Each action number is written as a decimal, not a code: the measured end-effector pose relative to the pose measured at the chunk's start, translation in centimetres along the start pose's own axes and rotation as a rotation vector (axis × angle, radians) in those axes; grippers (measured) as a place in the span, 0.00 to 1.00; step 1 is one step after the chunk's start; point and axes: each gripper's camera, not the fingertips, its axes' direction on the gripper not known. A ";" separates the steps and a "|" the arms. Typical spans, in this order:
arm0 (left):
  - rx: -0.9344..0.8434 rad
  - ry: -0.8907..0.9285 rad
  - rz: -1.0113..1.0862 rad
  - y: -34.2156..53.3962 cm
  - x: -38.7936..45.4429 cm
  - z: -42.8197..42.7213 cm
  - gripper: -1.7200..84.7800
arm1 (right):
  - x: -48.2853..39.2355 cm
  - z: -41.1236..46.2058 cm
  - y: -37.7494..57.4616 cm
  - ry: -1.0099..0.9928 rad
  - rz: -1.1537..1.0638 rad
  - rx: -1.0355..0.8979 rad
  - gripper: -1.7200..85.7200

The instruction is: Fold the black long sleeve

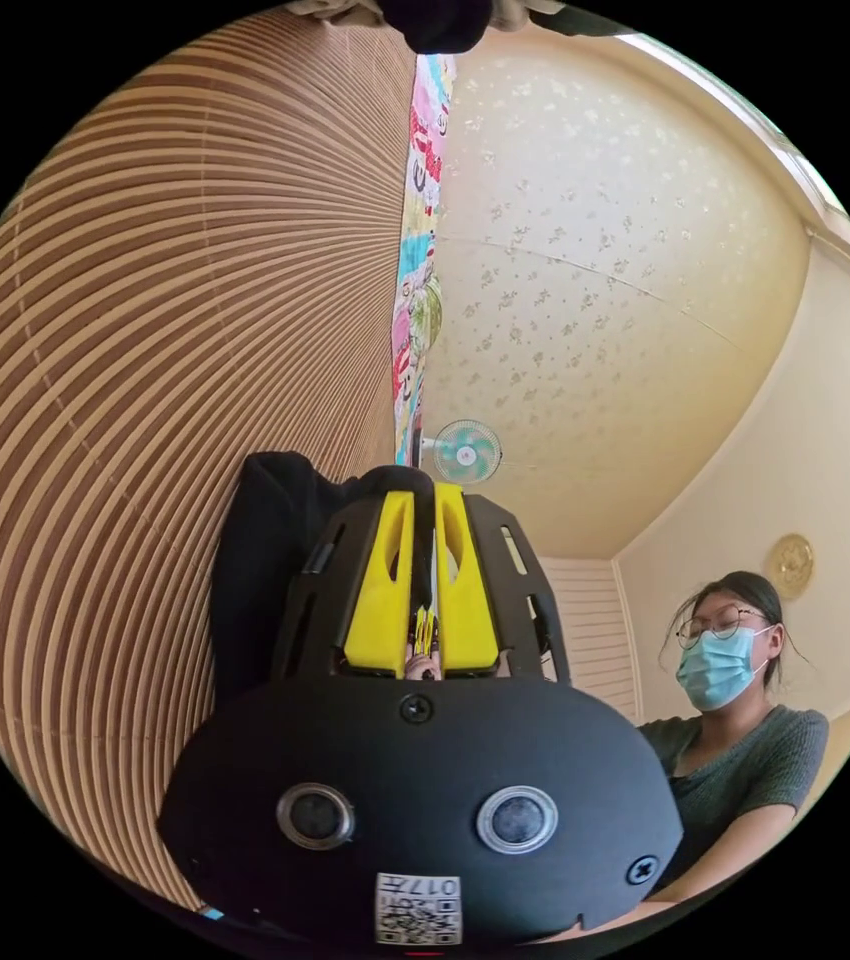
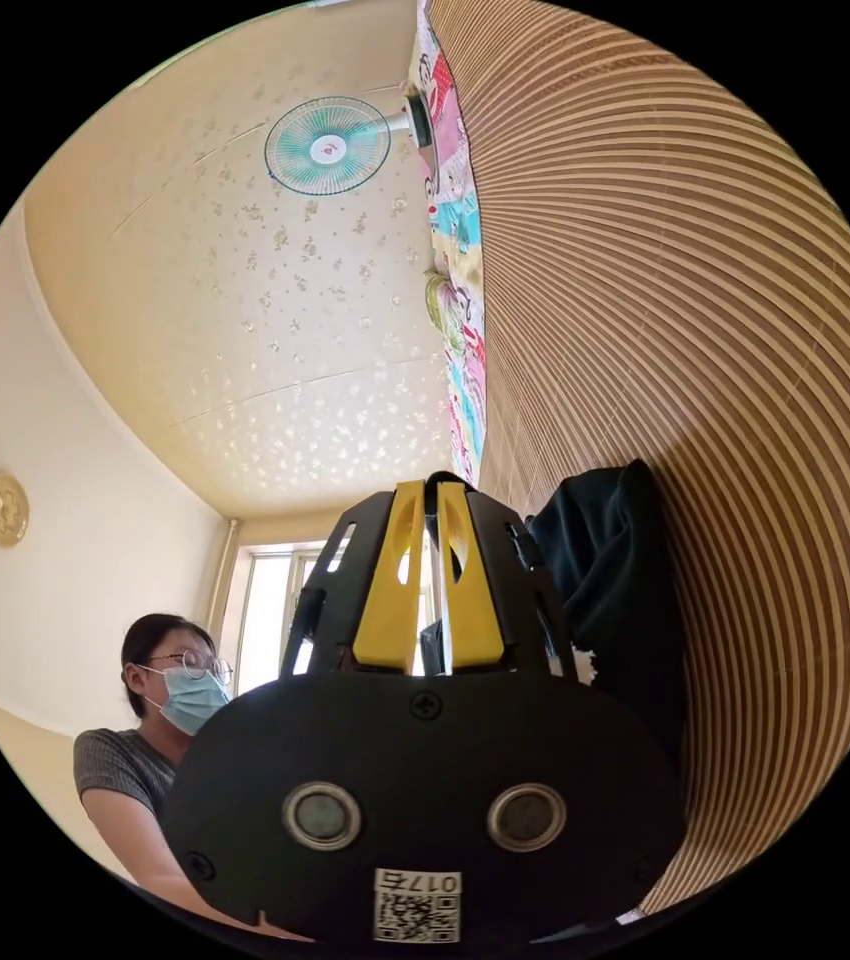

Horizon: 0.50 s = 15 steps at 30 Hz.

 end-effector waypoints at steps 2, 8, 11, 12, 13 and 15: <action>0.026 -0.013 -0.020 0.3 -1.1 0.6 0.07 | 1.0 0.5 0.0 0.025 0.012 0.016 0.06; 0.016 -0.136 0.011 0.7 -2.8 3.0 0.13 | 3.4 2.3 -0.3 -0.002 0.041 0.036 0.09; 0.010 -0.186 0.089 1.4 -1.2 2.5 0.16 | 0.9 3.0 0.3 -0.037 -0.055 0.046 0.11; -0.003 -0.275 0.133 2.2 -0.4 2.1 0.17 | 0.2 3.5 0.5 -0.024 -0.079 0.024 0.11; -0.020 -0.395 0.162 3.3 0.2 1.8 0.18 | -1.6 4.8 1.3 0.031 -0.140 -0.039 0.11; -0.062 -0.562 0.181 5.3 0.4 1.9 0.20 | -4.1 7.7 3.2 0.184 -0.239 -0.182 0.11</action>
